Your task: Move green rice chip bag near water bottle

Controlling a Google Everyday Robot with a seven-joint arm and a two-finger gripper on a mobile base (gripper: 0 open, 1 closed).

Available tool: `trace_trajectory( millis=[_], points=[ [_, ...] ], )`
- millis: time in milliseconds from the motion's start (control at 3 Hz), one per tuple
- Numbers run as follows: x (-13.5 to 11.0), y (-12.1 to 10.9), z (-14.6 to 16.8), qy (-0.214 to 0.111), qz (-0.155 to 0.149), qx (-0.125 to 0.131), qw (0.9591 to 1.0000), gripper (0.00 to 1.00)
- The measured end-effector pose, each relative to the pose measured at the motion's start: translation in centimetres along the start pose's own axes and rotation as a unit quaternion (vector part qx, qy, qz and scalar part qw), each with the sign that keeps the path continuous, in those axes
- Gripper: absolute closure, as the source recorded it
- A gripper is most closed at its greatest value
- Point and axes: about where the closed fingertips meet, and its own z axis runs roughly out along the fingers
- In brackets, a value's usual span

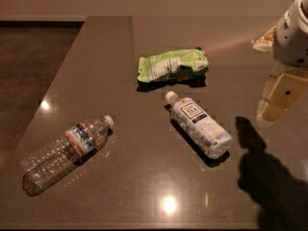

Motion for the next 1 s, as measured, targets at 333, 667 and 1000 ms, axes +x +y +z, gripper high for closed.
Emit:
trace_trajectory(
  millis=[333,667,1000],
  points=[
    [0.0,0.0,0.0,0.000,0.000,0.000,1.0000,0.00],
    [-0.6,-1.3,0.7,-0.001,-0.005,-0.003,1.0000,0.00],
    [-1.7,-3.4,2.5,-0.002,-0.013,-0.015,0.9998,0.00]
  ],
)
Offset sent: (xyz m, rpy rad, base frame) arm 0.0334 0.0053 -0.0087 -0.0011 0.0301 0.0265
